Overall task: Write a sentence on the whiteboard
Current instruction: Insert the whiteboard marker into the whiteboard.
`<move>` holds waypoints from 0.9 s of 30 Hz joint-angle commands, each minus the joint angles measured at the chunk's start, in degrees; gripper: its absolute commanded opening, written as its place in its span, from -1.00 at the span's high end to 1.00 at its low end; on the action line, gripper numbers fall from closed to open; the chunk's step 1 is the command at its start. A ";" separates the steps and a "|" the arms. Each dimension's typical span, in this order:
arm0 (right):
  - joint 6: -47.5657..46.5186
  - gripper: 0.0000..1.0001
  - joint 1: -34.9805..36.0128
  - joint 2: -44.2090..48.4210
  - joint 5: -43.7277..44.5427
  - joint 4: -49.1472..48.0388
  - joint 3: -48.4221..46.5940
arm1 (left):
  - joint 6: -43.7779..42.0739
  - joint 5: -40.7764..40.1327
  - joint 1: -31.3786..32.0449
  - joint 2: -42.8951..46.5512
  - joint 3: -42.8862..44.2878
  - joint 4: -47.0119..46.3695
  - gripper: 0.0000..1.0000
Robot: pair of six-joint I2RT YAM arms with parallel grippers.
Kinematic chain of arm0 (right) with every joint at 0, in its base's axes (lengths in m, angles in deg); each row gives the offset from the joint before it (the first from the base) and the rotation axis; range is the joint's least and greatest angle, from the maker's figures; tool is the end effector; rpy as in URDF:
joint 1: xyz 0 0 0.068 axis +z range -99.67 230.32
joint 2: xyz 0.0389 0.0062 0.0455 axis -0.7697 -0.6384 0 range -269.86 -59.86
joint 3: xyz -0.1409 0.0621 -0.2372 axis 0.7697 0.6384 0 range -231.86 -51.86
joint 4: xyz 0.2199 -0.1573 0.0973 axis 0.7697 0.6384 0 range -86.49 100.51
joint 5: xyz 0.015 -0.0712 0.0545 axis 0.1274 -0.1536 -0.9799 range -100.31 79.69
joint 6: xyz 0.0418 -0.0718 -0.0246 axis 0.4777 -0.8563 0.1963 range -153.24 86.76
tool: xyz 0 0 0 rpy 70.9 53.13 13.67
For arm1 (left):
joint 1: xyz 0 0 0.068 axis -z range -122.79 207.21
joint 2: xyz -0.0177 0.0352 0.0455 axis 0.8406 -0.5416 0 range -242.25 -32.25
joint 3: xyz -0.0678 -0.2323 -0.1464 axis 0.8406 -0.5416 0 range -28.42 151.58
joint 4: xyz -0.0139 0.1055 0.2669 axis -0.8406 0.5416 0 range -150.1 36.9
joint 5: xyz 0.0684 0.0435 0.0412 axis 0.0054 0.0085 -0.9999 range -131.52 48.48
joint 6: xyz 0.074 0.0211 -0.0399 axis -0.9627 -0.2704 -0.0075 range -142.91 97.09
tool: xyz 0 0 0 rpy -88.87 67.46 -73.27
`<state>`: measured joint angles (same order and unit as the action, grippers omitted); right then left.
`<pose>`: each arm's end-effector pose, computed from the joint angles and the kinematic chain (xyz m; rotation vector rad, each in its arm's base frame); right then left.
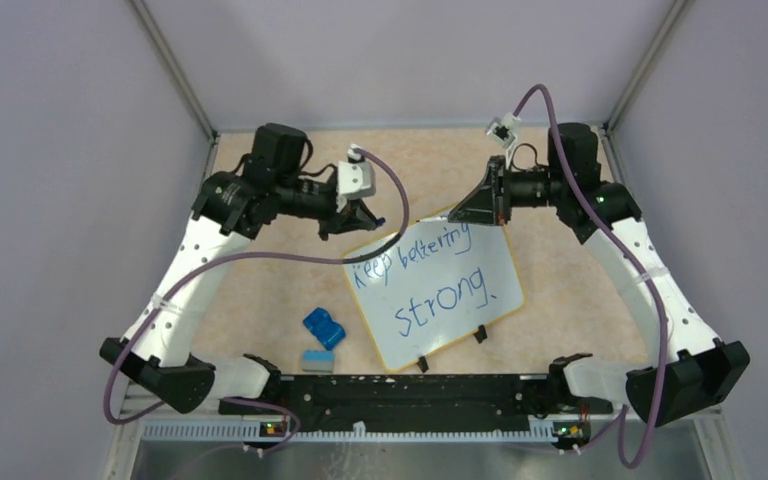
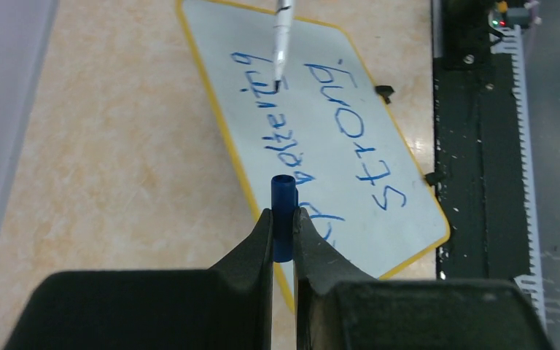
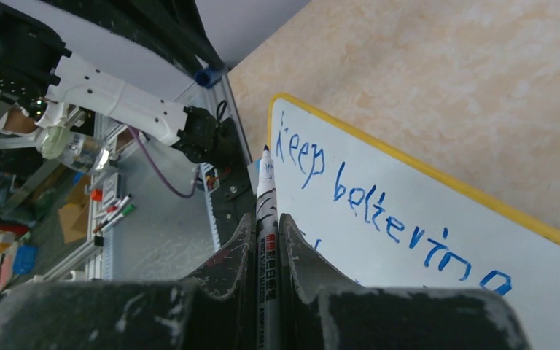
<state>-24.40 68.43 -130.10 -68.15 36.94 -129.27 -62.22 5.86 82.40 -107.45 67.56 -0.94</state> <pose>0.2584 0.1528 0.4145 -0.8132 1.8624 1.3110 0.2313 -0.1711 0.4533 1.4600 1.4997 -0.7699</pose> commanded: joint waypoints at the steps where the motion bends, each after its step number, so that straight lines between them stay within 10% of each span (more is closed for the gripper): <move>1: 2.03 1.00 -0.53 1.74 -4.88 -2.17 1.20 | -1.64 -4.11 6.64 0.03 -2.38 2.37 1.00; 27: 3.24 1.00 4.82 2.22 -4.89 -3.69 6.04 | 2.21 -14.42 15.84 -2.40 -4.59 -1.31 1.00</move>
<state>-21.14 72.11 -128.70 -72.70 35.37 -123.08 -60.52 -8.48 97.83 -109.68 62.82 -0.20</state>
